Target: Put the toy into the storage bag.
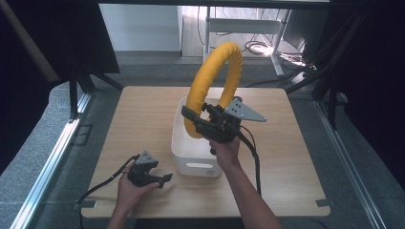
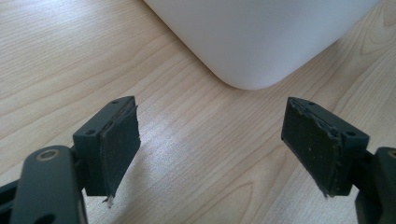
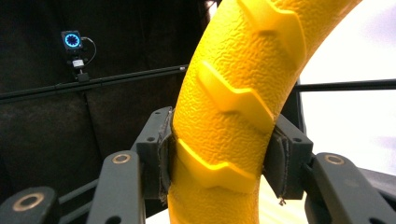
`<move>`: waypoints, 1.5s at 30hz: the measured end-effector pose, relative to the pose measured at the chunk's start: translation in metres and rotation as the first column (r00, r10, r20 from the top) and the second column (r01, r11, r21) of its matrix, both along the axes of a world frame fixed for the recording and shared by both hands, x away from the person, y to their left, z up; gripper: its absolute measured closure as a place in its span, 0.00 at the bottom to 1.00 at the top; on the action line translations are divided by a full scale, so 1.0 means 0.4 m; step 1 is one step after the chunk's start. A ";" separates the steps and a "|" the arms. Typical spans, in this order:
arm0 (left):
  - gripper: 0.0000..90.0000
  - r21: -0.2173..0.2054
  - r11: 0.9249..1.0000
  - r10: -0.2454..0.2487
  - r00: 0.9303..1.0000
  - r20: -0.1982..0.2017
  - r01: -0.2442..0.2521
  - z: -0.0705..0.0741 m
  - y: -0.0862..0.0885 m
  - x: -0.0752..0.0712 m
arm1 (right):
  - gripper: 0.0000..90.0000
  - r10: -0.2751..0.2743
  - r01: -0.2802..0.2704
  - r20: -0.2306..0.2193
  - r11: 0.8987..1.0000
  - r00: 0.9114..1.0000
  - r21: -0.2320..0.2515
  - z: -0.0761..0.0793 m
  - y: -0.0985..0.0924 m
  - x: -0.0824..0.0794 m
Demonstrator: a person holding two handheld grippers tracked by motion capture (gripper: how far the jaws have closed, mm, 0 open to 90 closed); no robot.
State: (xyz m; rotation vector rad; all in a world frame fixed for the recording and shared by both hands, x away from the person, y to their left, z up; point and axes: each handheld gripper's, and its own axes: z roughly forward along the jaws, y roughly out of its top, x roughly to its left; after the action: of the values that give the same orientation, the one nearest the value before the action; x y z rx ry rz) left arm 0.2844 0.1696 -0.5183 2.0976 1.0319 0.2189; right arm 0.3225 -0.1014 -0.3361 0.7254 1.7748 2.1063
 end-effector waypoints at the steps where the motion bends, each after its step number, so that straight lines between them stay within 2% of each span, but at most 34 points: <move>1: 0.22 0.000 1.000 -0.001 1.000 0.000 0.001 0.000 0.000 0.000 | 0.54 0.001 -0.001 -0.004 1.000 1.000 0.002 -0.004 0.003 -0.001; 3: 0.22 0.001 1.000 -0.001 1.000 -0.001 0.001 -0.001 0.000 0.000 | 0.54 0.025 -0.025 -0.009 1.000 1.000 -0.013 -0.010 0.003 -0.002; 5: 0.22 0.001 1.000 -0.004 1.000 0.001 0.004 -0.001 0.000 0.001 | 0.54 0.027 -0.027 -0.013 1.000 1.000 -0.009 -0.017 0.008 -0.004; 7: 0.22 -0.001 1.000 0.000 1.000 0.000 0.000 0.000 0.000 -0.001 | 0.54 0.020 -0.021 -0.015 1.000 1.000 -0.010 -0.024 0.014 -0.007; 9: 0.22 0.001 1.000 -0.003 1.000 0.003 0.003 0.001 0.001 0.000 | 0.54 0.011 -0.011 -0.022 1.000 1.000 0.011 -0.032 0.024 -0.011; 11: 0.22 0.000 1.000 -0.004 1.000 0.004 0.004 0.002 0.002 0.000 | 0.54 0.025 -0.025 -0.027 1.000 0.999 0.000 -0.039 0.025 -0.014; 12: 0.22 0.000 1.000 -0.005 1.000 0.004 0.005 0.001 0.001 0.000 | 0.54 0.012 -0.011 -0.032 1.000 0.999 0.017 -0.044 0.031 -0.016; 14: 0.22 0.000 1.000 -0.003 1.000 0.002 0.003 0.000 0.000 0.000 | 0.54 0.020 -0.020 -0.035 1.000 0.999 0.002 -0.052 0.033 -0.017; 33: 0.22 0.007 1.000 -0.006 1.000 -0.002 0.006 -0.002 -0.001 0.001 | 0.54 0.009 -0.009 -0.098 1.000 0.995 0.001 -0.116 0.056 -0.019; 42: 0.22 0.008 1.000 -0.006 1.000 -0.002 0.006 -0.002 0.000 0.001 | 0.54 0.016 -0.015 -0.151 1.000 0.988 0.010 -0.150 0.063 -0.013; 45: 0.22 0.009 1.000 -0.007 1.000 -0.002 0.007 -0.002 0.000 0.001 | 0.54 0.015 -0.015 -0.152 1.000 0.988 0.001 -0.156 0.067 -0.015</move>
State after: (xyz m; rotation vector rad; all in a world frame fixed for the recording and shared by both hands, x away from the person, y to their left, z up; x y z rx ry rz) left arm 0.2849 0.1695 -0.5191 2.1097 1.0270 0.2188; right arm 0.3165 -0.0745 -0.3984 0.8974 1.8636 2.1107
